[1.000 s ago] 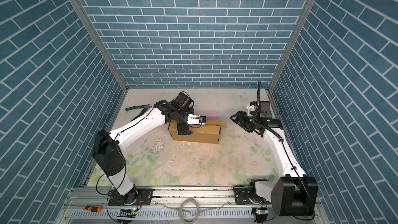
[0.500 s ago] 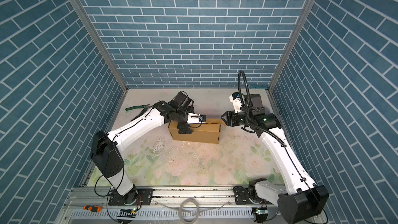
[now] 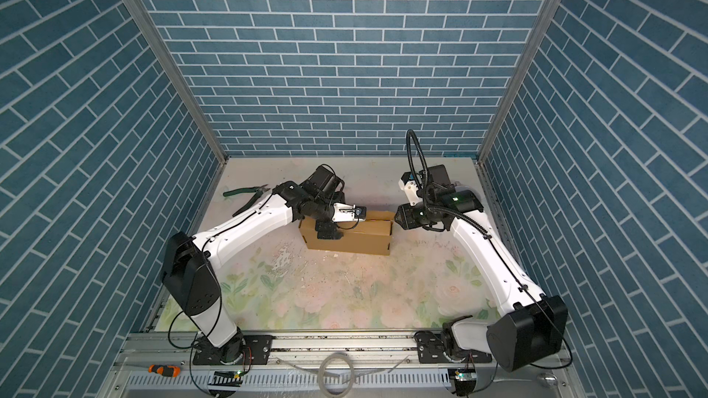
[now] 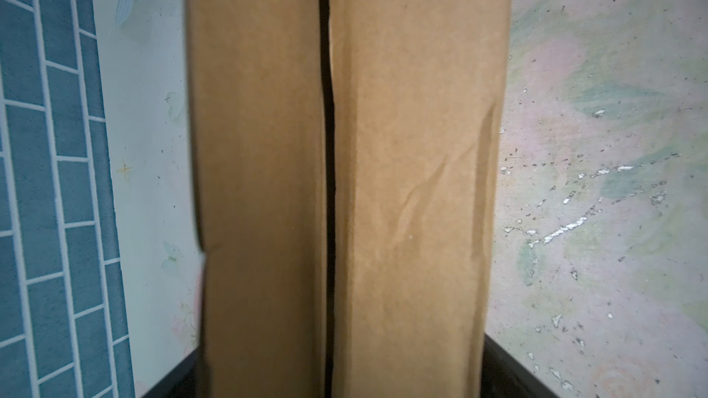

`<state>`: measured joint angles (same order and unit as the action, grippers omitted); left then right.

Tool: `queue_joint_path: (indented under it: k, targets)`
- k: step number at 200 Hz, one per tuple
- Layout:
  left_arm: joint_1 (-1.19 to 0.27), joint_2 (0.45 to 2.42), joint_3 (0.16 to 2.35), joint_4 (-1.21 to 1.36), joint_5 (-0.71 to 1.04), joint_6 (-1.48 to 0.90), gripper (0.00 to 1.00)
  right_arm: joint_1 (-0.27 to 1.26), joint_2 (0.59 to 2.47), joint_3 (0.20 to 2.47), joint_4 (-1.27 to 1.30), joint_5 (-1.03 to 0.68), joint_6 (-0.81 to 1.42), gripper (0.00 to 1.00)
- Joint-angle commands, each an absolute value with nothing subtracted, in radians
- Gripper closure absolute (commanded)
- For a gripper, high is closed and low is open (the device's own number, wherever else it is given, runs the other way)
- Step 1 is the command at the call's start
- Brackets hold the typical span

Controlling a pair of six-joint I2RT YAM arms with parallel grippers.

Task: Fold the paper box

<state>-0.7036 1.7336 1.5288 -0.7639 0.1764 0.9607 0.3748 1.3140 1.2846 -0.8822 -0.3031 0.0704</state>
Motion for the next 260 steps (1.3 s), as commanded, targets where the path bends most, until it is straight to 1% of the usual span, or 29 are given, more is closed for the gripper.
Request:
queue_joint_path:
  k: [1,84,88,94,97,154,200,224,239,260]
  targets:
    - [-0.699,1.719,1.515,-0.756,0.181,0.97,0.04,0.383,1.338,1.333,-0.9,-0.314,0.022,0.63]
    - [-0.693,1.729,1.481,-0.726,0.2,0.959,0.08,0.414,1.367,1.35,-0.911,-0.296,0.056,0.86]
    - [-0.692,1.729,1.476,-0.722,0.202,0.958,0.09,0.418,1.367,1.353,-0.911,-0.296,0.06,0.88]
    - [-0.692,1.73,1.469,-0.718,0.204,0.956,0.09,0.422,1.368,1.356,-0.913,-0.294,0.068,0.97]
    - [-0.692,1.73,1.466,-0.715,0.205,0.955,0.1,0.424,1.368,1.357,-0.914,-0.292,0.072,1.0]
    - [-0.684,1.73,1.437,-0.675,0.216,0.942,0.13,0.444,1.379,1.364,-0.904,-0.268,0.144,1.0]
    - [-0.68,1.755,1.437,-0.648,0.228,0.932,0.21,0.449,1.399,1.397,-0.905,-0.287,0.347,1.0]
    - [-0.68,1.761,1.44,-0.633,0.233,0.919,0.22,0.452,1.386,1.371,-0.861,-0.28,0.421,1.0]
    - [-0.68,1.755,1.445,-0.63,0.232,0.912,0.2,0.453,1.374,1.343,-0.848,-0.228,0.424,1.0]
    - [-0.68,1.731,1.449,-0.618,0.226,0.901,0.1,0.453,1.37,1.33,-0.847,-0.178,0.418,1.0]
